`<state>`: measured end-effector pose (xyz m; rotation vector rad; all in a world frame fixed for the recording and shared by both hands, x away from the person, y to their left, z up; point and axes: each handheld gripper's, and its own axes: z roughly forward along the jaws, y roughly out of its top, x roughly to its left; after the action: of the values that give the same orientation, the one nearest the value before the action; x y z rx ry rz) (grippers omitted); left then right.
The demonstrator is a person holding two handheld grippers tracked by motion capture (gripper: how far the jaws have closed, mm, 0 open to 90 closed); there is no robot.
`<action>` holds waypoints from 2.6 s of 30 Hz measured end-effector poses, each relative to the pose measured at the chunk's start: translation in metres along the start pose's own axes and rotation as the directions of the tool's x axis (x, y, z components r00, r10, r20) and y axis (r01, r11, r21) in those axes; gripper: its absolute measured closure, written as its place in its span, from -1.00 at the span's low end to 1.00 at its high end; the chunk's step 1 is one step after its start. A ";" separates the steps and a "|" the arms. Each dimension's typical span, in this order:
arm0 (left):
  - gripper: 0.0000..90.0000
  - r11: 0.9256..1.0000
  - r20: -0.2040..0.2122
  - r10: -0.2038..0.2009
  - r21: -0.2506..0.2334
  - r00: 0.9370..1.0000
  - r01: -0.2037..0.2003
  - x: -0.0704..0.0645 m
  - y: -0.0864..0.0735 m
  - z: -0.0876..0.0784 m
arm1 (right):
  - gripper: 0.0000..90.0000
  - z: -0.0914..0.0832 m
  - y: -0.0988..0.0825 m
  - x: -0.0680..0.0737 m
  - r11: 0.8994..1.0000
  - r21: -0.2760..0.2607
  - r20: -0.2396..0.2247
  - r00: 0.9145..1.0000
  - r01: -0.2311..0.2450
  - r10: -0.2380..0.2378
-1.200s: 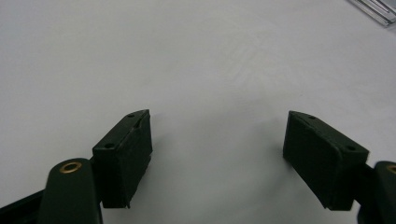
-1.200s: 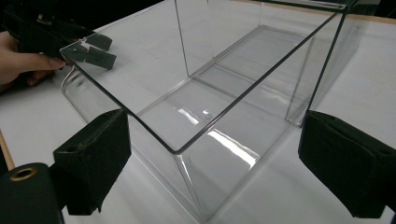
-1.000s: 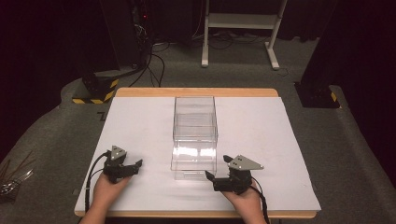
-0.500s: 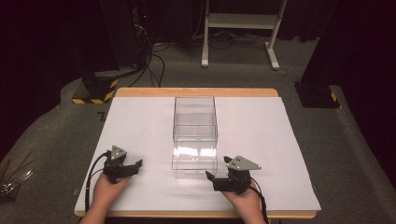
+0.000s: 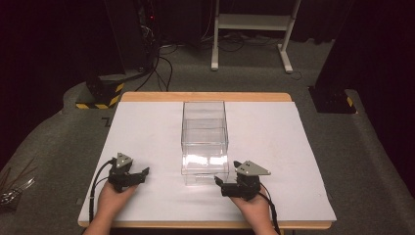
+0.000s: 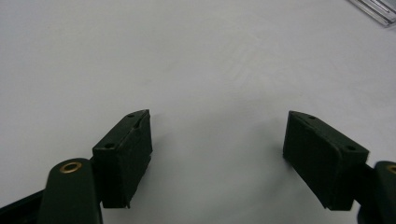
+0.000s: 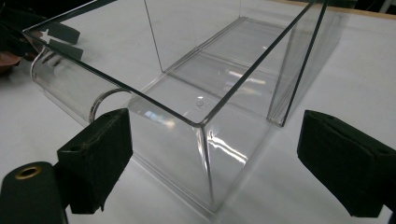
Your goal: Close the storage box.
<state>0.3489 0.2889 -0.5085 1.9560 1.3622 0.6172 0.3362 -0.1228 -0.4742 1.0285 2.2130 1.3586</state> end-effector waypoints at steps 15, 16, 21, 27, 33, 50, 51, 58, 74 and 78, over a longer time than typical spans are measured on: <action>-0.47 1.000 0.001 0.005 0.003 1.000 -0.005 0.000 0.000 0.000 | -0.77 0.004 0.005 0.001 1.000 -0.003 0.024 0.999 0.028 -0.028; -0.47 1.000 0.001 0.005 0.003 1.000 -0.005 0.000 0.000 0.000 | -0.77 0.004 0.006 0.001 1.000 -0.001 0.027 0.999 0.030 -0.030; -0.47 1.000 0.000 0.003 0.000 1.000 -0.003 0.000 0.000 0.000 | -0.77 0.007 0.008 0.001 1.000 0.003 0.029 0.999 0.024 -0.024; -0.47 1.000 0.000 0.002 0.001 1.000 -0.002 0.000 0.000 0.000 | -0.77 0.011 0.010 -0.001 1.000 0.003 0.033 0.999 0.024 -0.024; -0.47 1.000 0.000 0.002 0.000 1.000 -0.002 0.000 0.000 0.000 | -0.78 0.016 0.012 -0.006 1.000 -0.010 0.039 0.999 -0.002 0.003; -0.47 1.000 0.000 0.005 0.003 1.000 -0.005 0.000 0.000 0.000 | -0.78 0.028 0.017 -0.019 0.999 -0.012 0.056 0.998 -0.029 0.030; -0.47 1.000 0.000 0.005 0.003 1.000 -0.005 0.000 0.000 0.000 | -0.78 0.028 0.017 -0.019 0.999 -0.012 0.056 0.998 -0.029 0.030; -0.47 1.000 0.001 0.004 0.001 1.000 -0.004 0.000 0.000 0.000 | -0.78 0.033 0.023 -0.022 0.999 -0.001 0.068 0.997 -0.032 0.032; -0.47 1.000 0.002 0.004 0.003 1.000 -0.004 0.000 0.000 0.000 | -0.78 0.051 0.032 -0.036 0.998 -0.014 0.104 0.992 -0.067 0.068; -0.47 1.000 0.001 0.005 0.003 1.000 -0.005 0.000 0.000 0.000 | -0.78 0.056 0.035 -0.040 0.997 -0.011 0.116 0.991 -0.072 0.072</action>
<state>0.3491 0.2893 -0.5083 1.9625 1.3586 0.6163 0.4121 -0.1073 -0.4740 1.1647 2.1038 1.3007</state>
